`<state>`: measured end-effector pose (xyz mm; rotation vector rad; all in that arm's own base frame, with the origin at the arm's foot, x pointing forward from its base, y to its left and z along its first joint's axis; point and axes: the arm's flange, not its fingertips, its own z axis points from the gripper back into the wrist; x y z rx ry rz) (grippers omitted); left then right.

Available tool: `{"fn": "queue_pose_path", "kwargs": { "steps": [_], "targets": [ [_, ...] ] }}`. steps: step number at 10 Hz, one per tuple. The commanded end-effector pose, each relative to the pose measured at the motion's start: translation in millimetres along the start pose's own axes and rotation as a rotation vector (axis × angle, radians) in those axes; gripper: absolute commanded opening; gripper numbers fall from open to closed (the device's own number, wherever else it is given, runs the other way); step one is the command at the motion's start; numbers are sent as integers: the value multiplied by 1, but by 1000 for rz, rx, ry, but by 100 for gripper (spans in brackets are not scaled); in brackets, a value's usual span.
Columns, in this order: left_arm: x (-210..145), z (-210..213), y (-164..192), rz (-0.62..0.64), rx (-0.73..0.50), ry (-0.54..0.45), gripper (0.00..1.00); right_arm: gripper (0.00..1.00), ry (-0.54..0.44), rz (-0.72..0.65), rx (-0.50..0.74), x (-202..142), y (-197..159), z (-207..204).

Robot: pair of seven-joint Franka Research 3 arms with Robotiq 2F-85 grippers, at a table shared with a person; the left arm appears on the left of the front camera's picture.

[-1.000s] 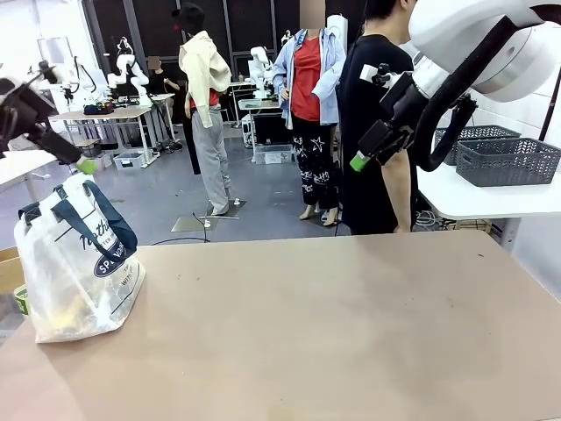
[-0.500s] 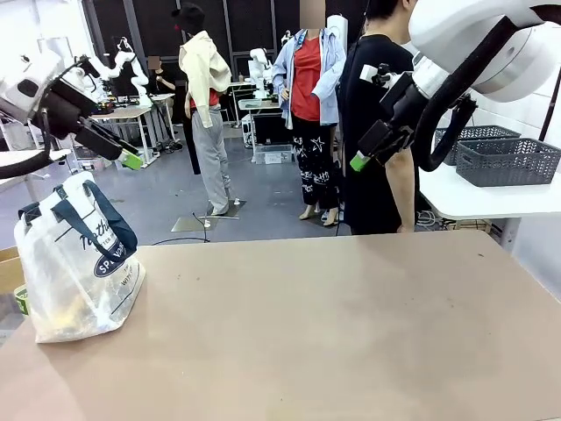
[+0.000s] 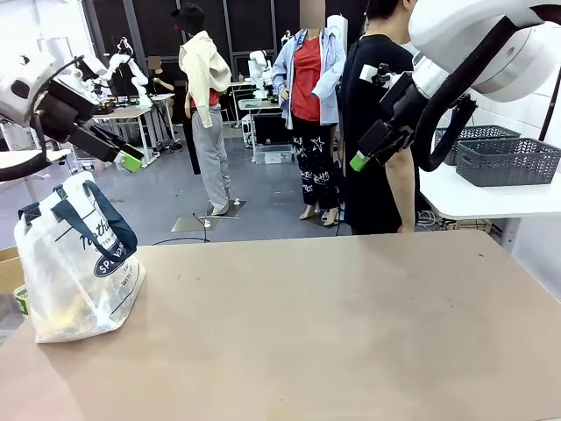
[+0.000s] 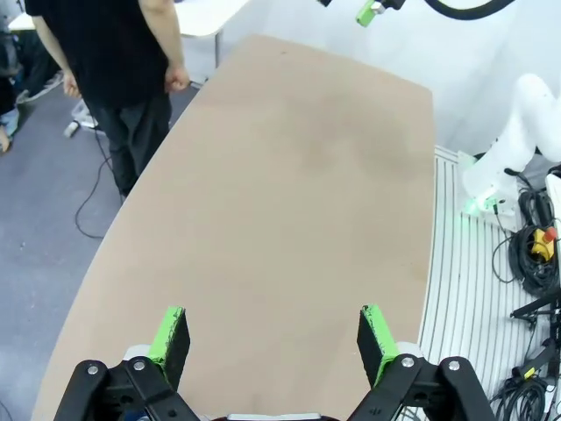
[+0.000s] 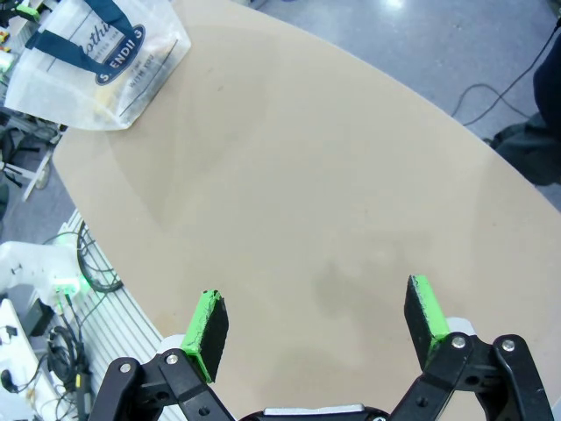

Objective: Transfer purchased items from the store into the shopping bag.
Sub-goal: Move the Reusable shopping bag to the right side of the table.

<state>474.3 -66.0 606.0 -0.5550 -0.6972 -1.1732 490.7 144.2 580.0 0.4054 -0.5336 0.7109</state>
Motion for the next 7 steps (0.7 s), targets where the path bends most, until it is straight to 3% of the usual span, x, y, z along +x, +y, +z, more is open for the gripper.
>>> {"fn": "queue_pose_path", "kwargs": {
  "steps": [1,2,7],
  "targets": [
    [0,-1,-5,-66,60,37,100,100,0,-1,0,0,0,0],
    [0,0,0,0,0,0,100,100,0,-1,0,0,0,0],
    [0,0,0,0,0,0,100,100,0,-1,0,0,0,0]
  ]
}}
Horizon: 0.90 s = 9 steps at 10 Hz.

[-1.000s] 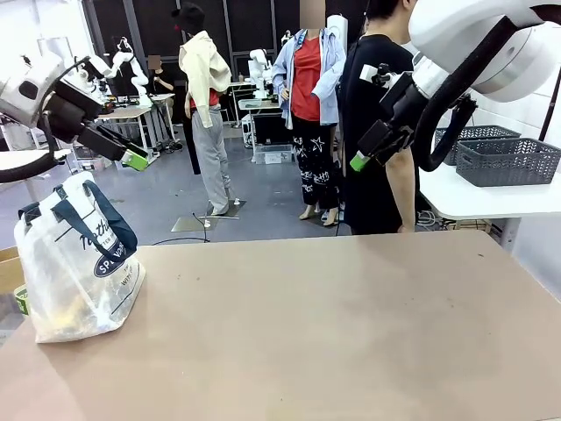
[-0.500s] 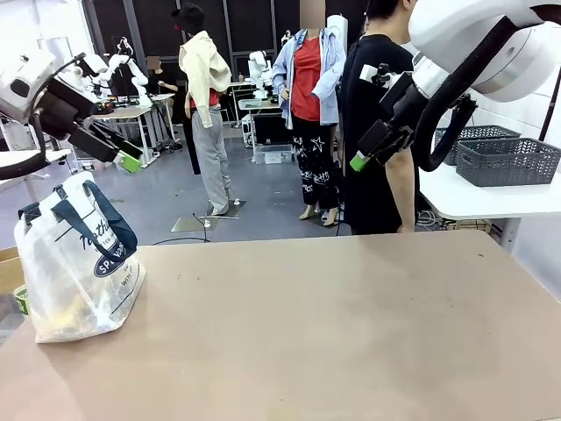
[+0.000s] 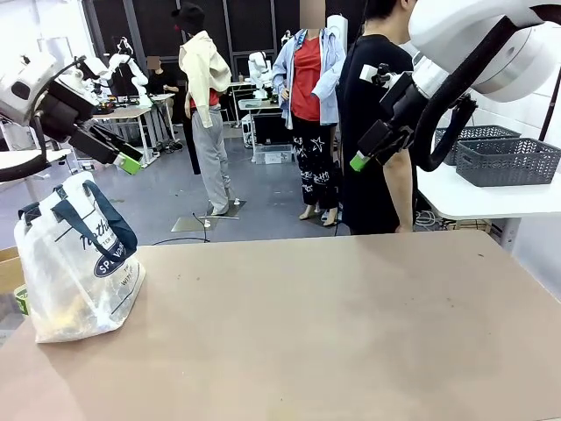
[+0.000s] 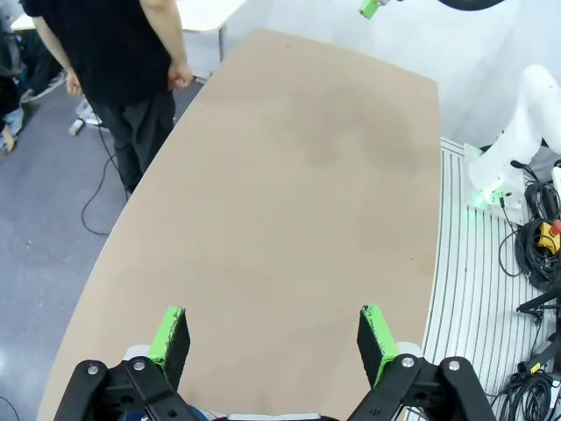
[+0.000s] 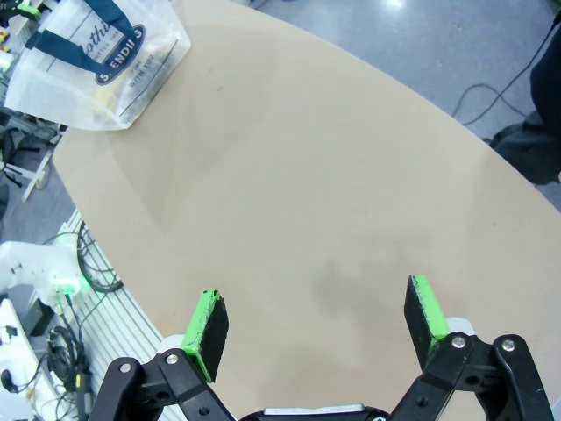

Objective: Transfer purchased items from the store into the shopping bag.
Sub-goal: Move the Reusable shopping bag to the right side of the table.

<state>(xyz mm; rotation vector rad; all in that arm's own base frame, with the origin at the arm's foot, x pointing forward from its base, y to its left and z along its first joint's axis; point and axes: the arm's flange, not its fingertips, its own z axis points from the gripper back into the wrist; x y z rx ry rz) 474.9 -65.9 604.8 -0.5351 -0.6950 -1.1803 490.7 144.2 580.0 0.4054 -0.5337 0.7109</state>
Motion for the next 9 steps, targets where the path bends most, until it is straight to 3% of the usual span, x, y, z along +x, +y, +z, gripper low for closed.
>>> {"fn": "queue_pose_path", "kwargs": {
  "steps": [1,9],
  "targets": [
    [1,1,-1,9,-11,-13,100,100,0,-1,0,0,0,0],
    [1,1,-1,9,-11,-13,100,100,0,-1,0,0,0,0]
  ]
}}
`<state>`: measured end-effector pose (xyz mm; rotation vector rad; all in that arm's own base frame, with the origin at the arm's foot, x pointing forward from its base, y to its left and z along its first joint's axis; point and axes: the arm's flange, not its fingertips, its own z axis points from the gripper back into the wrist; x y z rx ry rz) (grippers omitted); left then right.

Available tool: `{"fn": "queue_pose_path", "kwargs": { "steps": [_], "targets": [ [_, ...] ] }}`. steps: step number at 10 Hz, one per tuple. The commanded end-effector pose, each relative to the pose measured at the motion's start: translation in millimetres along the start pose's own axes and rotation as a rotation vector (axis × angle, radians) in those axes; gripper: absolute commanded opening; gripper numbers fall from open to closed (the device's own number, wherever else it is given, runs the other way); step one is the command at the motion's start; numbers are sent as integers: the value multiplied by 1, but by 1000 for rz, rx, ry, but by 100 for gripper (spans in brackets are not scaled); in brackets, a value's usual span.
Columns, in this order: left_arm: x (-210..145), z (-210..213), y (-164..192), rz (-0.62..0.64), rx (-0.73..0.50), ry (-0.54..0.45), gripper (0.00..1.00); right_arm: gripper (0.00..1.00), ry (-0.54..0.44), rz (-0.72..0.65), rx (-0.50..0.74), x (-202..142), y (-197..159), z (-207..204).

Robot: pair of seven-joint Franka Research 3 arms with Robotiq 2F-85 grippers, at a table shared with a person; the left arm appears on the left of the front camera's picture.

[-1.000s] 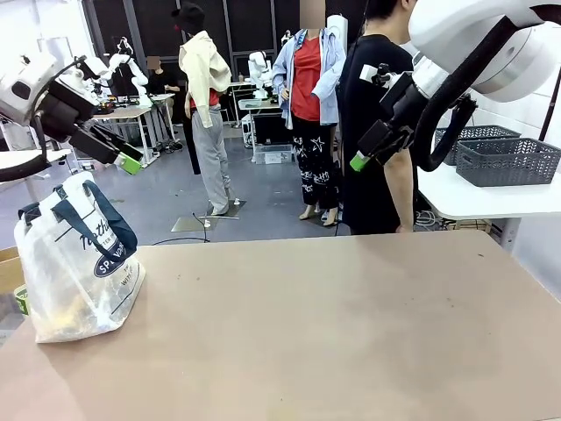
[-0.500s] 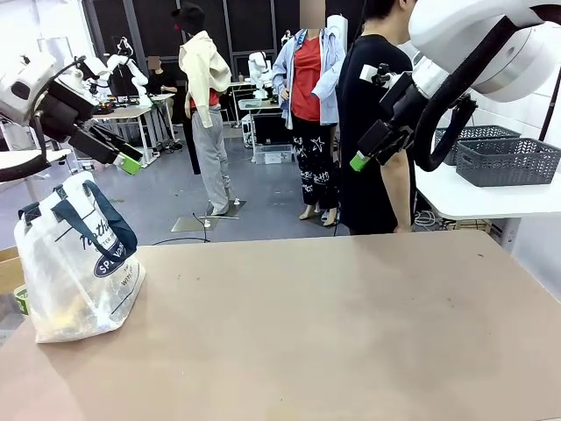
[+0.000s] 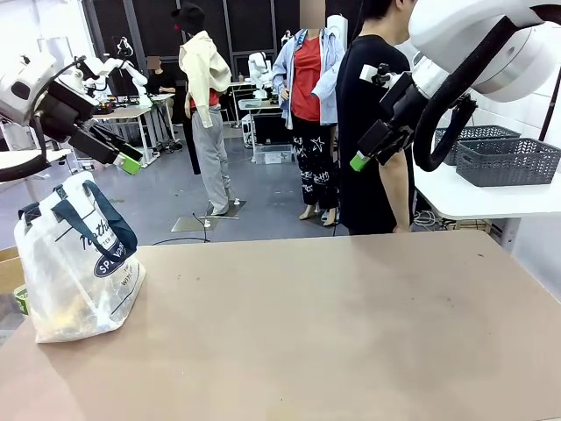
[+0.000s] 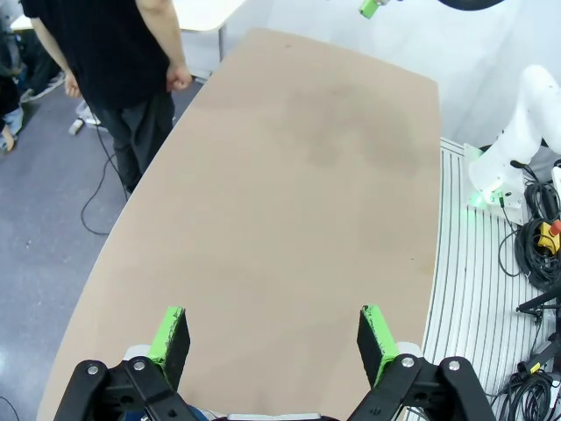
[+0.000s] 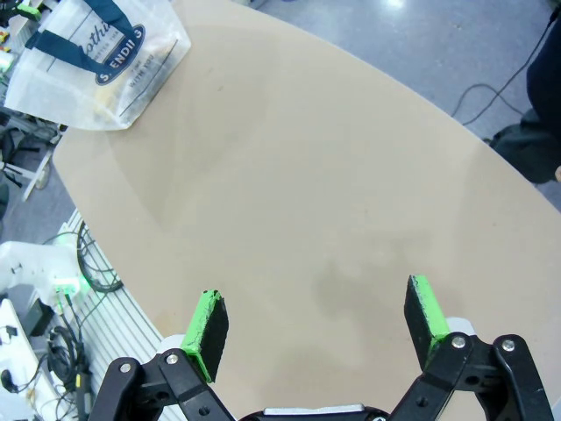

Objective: Transfer purchased items from the store into the shopping bag.
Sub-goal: Move the Reusable shopping bag to the right side of the table.

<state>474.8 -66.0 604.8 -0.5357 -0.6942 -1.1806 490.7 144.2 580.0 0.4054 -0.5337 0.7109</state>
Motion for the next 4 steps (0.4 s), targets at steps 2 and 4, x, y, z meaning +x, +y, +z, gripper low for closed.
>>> {"fn": "queue_pose_path", "kwargs": {
  "steps": [2,4],
  "targets": [
    [1,1,0,9,-10,-14,100,100,0,-1,0,0,0,0],
    [1,1,0,9,-10,-14,100,100,0,-1,0,0,0,0]
  ]
}}
